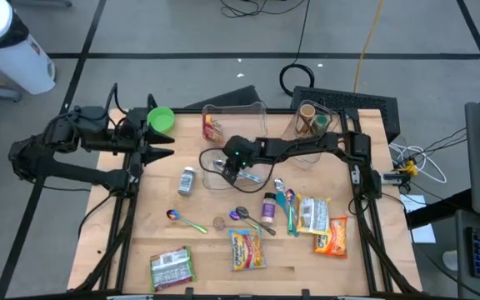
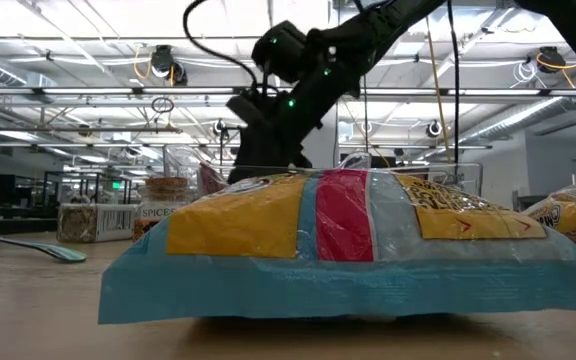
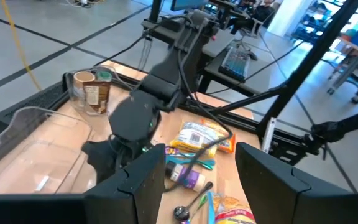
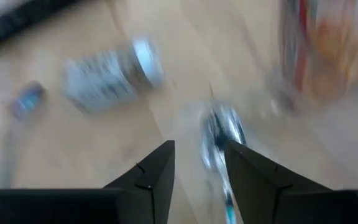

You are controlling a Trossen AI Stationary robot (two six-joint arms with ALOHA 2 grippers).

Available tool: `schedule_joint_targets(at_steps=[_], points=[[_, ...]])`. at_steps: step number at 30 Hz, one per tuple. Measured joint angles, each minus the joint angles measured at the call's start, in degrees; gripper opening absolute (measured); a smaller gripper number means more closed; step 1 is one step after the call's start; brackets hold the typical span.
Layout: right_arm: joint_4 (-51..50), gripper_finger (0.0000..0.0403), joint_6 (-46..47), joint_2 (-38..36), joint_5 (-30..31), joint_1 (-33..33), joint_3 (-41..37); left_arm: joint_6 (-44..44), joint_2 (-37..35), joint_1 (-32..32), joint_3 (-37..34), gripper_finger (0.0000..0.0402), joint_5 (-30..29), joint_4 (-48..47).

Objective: Pick & Place Food Item
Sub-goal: Put the left green spoon into the bottom transparent bin

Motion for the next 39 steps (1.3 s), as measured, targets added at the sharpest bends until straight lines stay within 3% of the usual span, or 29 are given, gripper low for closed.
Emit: schedule_joint_targets(at_steps=[10, 18, 22, 29, 39], points=[[7.7, 0.0134, 3.7, -5.1, 0.0, 0.1, 0.0, -1.6, -5.3, 0.0, 0.0, 0.0202, 1.9, 4.0], [15.2, 0.0172, 9.0, -7.3, 0.0, 1.8, 0.1, 1.7, -13.5, 0.0, -1.3, 0.0202, 2.4, 7.5], [17.9, 0.0193, 8.9, -9.0, 0.0, 3.1, -0.2, -1.5, -18.6, 0.0, -7.2, 0.0202, 2.4, 8.6], [27.9, 0.0203, 3.8, -12.0, 0.1, 5.8, 0.0, -11.3, -26.5, 0.0, -24.6, 0.0202, 2.5, 20.0], [28.9, 0.0197, 4.9, -13.7, 0.0, 7.8, 0.0, -22.6, -26.9, -2.9, -41.3, 0.0202, 5.4, 30.0]])
